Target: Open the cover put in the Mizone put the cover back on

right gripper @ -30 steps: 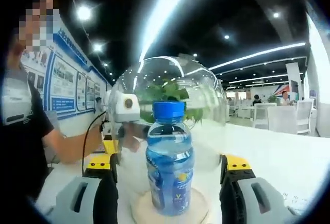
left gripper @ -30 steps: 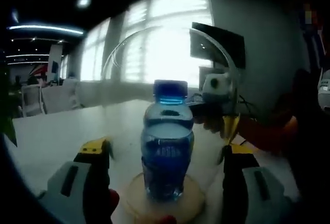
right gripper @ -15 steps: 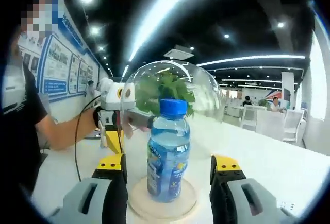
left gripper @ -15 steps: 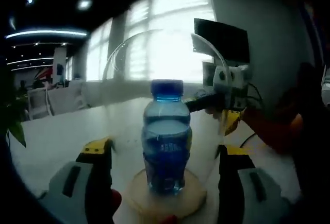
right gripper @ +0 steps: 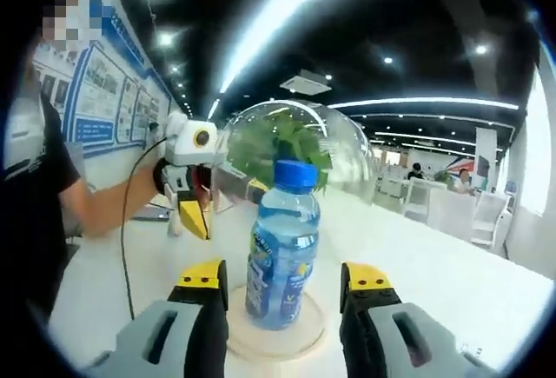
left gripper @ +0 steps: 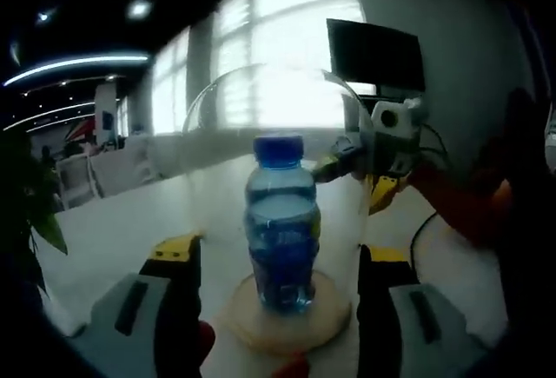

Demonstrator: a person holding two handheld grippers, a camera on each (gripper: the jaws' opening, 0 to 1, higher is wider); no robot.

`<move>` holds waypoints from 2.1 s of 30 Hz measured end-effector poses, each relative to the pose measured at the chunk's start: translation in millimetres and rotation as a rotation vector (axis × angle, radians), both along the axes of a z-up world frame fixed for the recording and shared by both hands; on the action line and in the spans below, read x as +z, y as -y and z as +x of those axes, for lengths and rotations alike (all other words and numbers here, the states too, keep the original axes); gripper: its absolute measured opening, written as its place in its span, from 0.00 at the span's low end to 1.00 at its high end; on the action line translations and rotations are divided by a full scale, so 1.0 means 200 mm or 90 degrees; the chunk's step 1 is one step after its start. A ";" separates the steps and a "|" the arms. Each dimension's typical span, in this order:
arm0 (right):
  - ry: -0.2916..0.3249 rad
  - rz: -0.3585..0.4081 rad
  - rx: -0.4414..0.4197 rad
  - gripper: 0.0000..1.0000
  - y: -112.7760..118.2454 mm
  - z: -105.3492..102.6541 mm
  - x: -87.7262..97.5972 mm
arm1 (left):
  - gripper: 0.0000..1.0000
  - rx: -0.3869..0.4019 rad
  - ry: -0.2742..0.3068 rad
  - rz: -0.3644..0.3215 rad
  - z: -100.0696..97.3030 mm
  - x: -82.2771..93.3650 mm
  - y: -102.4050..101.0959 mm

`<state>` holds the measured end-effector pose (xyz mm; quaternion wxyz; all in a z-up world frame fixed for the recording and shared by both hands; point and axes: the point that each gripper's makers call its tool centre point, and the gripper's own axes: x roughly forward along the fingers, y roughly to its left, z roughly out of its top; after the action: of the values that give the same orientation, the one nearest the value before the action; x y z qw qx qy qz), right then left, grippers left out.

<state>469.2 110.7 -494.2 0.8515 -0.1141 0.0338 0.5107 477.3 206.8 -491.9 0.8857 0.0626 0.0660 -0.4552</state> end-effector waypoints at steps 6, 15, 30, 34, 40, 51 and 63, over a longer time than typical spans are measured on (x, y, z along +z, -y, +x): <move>0.005 -0.014 -0.002 0.38 0.01 0.00 0.00 | 0.56 0.001 -0.004 0.003 -0.01 0.00 -0.02; -0.001 -0.011 -0.024 0.34 0.01 -0.02 0.05 | 0.46 0.016 -0.019 -0.006 -0.05 0.02 -0.06; -0.041 -0.039 -0.056 0.21 0.05 -0.11 0.09 | 0.32 0.033 0.001 0.007 -0.15 0.16 -0.14; -0.047 -0.038 -0.086 0.09 0.07 -0.10 0.12 | 0.15 0.045 0.007 0.007 -0.16 0.19 -0.16; -0.055 -0.031 -0.079 0.00 0.06 -0.16 0.17 | 0.14 0.041 0.006 -0.046 -0.20 0.30 -0.14; -0.001 0.028 -0.135 0.00 0.09 -0.16 0.27 | 0.09 0.094 0.067 -0.070 -0.27 0.42 -0.16; 0.056 0.022 -0.189 0.00 0.15 -0.26 0.18 | 0.04 0.141 0.087 -0.100 -0.34 0.27 -0.29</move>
<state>416.8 80.8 -458.3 0.9201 -0.1152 0.0044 0.3743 409.3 263.8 -437.1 0.9351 0.0165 -0.0235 -0.3532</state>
